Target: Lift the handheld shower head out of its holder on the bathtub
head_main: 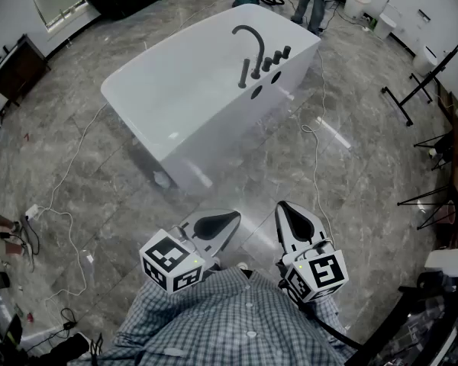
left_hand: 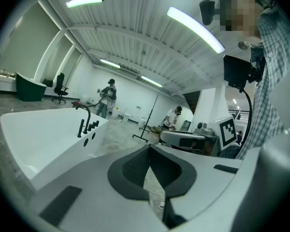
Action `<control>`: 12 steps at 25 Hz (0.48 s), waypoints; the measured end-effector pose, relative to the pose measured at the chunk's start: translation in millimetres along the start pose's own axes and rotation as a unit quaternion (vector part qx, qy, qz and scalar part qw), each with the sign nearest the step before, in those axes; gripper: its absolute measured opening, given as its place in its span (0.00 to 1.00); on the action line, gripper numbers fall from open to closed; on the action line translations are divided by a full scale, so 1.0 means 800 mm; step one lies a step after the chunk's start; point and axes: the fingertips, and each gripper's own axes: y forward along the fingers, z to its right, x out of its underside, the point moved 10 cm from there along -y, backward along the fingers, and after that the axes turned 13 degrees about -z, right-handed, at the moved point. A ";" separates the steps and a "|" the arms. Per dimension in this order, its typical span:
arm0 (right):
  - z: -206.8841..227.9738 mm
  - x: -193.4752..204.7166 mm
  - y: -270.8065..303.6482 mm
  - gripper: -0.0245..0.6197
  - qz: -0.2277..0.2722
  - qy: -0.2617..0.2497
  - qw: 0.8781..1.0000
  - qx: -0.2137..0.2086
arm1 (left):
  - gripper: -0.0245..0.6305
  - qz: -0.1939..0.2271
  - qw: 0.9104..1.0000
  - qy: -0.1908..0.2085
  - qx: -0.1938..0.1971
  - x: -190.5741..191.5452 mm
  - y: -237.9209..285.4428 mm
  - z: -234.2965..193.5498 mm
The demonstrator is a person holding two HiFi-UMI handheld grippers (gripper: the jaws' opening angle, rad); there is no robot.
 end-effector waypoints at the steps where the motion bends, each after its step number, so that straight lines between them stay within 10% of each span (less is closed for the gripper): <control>1: 0.000 0.000 0.000 0.06 0.000 -0.002 1.000 0.000 | 0.04 0.001 1.000 -0.002 0.001 0.000 0.000 -0.001; 12: -0.007 -0.003 -0.007 0.06 0.004 -0.007 1.000 -0.003 | 0.04 0.011 1.000 -0.012 0.004 0.001 -0.010 0.004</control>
